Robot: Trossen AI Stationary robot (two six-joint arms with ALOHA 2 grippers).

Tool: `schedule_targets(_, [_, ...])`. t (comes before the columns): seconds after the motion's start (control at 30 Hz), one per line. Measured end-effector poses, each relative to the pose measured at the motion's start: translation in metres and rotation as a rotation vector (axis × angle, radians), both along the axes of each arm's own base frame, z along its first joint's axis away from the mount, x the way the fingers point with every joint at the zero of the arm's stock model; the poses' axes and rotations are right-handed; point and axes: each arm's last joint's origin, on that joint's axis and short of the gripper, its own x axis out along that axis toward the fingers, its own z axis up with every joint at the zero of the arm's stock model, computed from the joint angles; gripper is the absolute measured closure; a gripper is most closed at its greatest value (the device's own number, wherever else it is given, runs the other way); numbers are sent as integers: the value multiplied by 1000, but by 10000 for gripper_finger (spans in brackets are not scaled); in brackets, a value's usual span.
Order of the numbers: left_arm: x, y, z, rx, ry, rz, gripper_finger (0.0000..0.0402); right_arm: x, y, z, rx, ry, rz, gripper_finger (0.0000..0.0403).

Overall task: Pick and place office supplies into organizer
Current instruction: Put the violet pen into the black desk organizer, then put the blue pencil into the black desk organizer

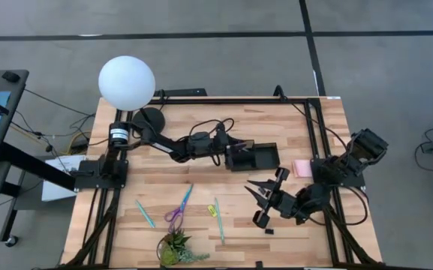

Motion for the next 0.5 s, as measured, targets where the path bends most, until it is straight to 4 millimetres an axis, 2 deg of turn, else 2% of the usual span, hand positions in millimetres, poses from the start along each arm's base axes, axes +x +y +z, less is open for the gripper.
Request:
schedule_targets(0.17, [0, 0, -3, -39, 22, 13, 287, 0, 0, 0, 0, 0, 1, 333])
schedule_targets(0.33, [-1, 1, 4, -17, -19, 41, 270, 0, 0, 0, 30, -10, 12, 333])
schedule_targets(0.4, [-2, 1, 17, -8, -73, 46, 268, 0, 0, -1, 67, -22, 26, 333])
schedule_targets(0.5, [-8, 0, 46, 11, -158, 44, 268, 0, 5, -5, 104, 3, 47, 333])
